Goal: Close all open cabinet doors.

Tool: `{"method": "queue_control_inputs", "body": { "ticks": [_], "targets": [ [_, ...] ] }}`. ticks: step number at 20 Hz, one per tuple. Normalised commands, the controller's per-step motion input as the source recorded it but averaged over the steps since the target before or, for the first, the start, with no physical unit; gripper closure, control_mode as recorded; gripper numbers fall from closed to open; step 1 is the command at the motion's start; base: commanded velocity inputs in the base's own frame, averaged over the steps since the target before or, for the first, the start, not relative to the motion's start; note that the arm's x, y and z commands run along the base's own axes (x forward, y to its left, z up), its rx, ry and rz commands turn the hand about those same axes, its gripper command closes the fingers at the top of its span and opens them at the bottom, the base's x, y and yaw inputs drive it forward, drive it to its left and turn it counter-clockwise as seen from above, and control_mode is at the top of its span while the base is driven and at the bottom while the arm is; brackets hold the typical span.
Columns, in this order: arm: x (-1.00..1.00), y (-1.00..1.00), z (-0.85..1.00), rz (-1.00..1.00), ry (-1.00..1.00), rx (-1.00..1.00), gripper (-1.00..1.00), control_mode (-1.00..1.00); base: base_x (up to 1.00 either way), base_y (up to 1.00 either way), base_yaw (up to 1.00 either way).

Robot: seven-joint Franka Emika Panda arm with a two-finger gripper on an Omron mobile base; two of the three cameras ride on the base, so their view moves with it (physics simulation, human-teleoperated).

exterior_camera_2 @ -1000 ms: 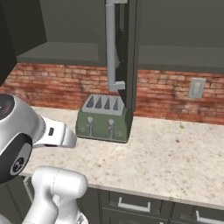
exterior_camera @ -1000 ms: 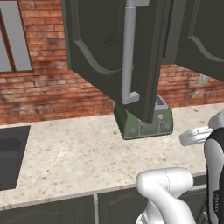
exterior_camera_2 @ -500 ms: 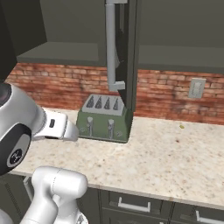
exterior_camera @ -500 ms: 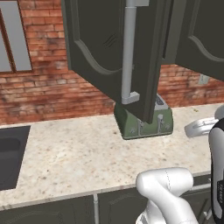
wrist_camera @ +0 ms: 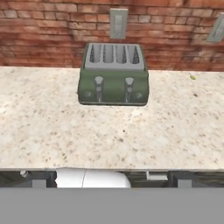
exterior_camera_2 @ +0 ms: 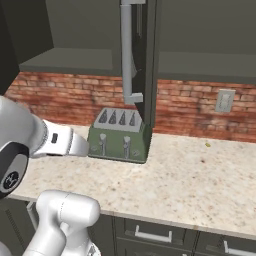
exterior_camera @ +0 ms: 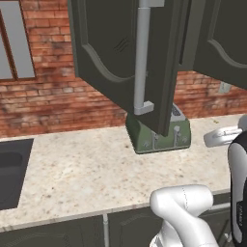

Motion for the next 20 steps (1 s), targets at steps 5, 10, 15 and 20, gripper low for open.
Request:
{"method": "queue_control_inputs", "body": {
  "ticks": [5, 10, 15, 20],
  "targets": [
    [0.00, 0.00, 0.03, 0.00, -0.10, -0.02, -1.00, -1.00, 0.00, 0.00, 0.00],
    [-0.02, 0.08, 0.17, 0.00, -0.04, -0.12, -1.00, -1.00, 0.00, 0.00, 0.00],
    [-0.13, 0.15, 0.25, 0.00, -0.03, -0.33, -1.00, -1.00, 0.00, 0.00, 0.00],
    [-0.21, 0.00, 0.31, 0.00, 0.00, -0.35, -1.00, -1.00, 0.00, 0.00, 0.00]
  ]
}}
